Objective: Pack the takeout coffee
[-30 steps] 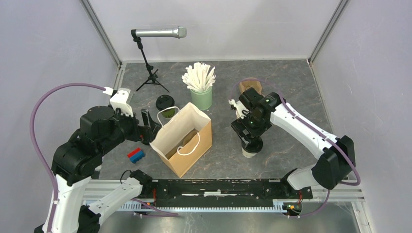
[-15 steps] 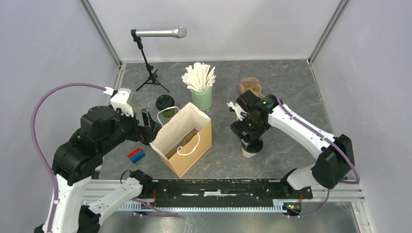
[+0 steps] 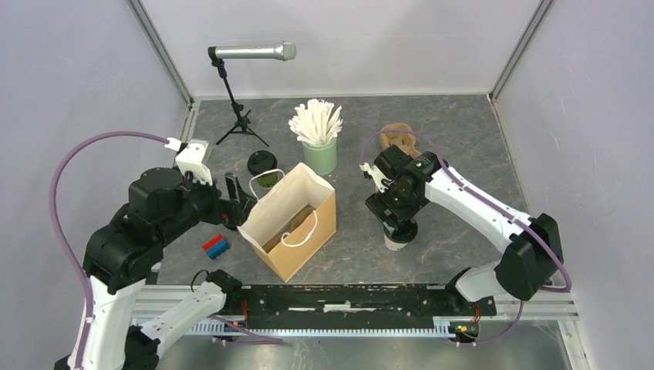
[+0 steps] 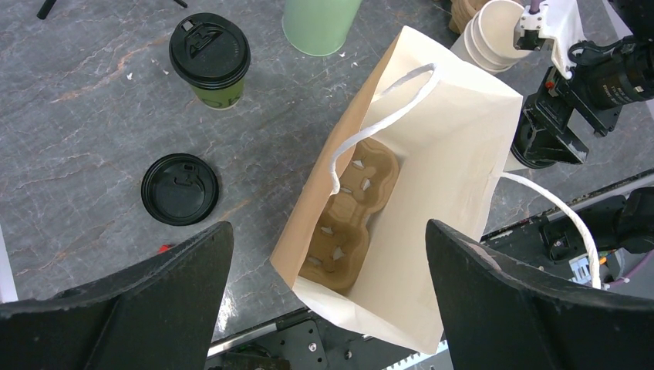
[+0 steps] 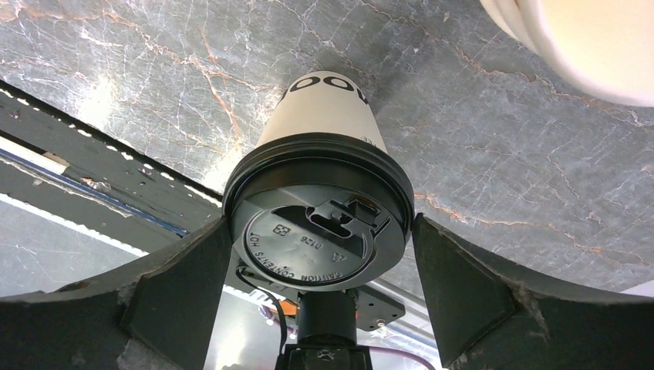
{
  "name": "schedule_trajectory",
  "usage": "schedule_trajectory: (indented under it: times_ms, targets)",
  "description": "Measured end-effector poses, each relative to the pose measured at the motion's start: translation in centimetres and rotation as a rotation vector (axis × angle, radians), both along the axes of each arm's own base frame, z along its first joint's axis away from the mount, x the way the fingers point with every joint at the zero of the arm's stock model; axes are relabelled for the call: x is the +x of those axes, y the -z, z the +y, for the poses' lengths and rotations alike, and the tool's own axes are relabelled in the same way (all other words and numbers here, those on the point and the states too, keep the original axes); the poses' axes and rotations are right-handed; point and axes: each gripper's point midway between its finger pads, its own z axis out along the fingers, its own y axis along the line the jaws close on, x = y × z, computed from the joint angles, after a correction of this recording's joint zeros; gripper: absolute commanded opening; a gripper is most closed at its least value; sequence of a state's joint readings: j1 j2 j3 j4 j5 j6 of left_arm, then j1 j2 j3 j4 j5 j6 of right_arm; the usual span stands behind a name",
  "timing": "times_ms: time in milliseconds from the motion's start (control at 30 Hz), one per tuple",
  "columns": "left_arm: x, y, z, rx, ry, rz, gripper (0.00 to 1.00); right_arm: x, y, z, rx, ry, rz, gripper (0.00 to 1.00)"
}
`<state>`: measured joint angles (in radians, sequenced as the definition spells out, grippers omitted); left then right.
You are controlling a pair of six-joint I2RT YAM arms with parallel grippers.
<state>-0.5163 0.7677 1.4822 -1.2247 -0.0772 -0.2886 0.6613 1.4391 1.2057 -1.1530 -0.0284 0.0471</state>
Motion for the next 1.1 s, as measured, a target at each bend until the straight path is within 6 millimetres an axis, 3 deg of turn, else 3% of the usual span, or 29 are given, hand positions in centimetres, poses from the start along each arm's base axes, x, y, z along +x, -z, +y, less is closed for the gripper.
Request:
schedule_trajectory:
  times_ms: [333, 567, 733, 867, 1000, 1100]
  targets:
    - [-0.3, 0.1, -0.2, -0.032, -0.044, 0.091, 0.94, 0.0, 0.0, -0.1, 0.011, 0.0, -0.02, 0.81]
    - [-2.9, 0.6, 0.3, -0.096, -0.129, 0.252, 0.87, 0.0, 0.0, -0.1, 0.014, -0.001, -0.028, 0.77]
    - [-4.4, -1.1, 0.2, -0.188, -0.15, 0.275, 0.83, 0.0, -0.6, -0.2, 0.007, 0.001, -0.028, 0.75]
    - [-5.2, -1.5, -0.3, -0.246, -0.143, 0.298, 0.81, 1.5, -4.0, 0.5, 0.027, 0.01, -0.092, 0.74]
    - [-5.6, 0.6, -0.9, -0.237, -0.148, 0.393, 0.79, 3.6, -8.2, 2.0, 0.108, 0.024, -0.202, 0.72]
    - [-5.5, 2.1, -1.3, -0.219, -0.16, 0.461, 0.77, 4.1, -9.8, 2.5, 0.147, 0.041, -0.239, 0.72]
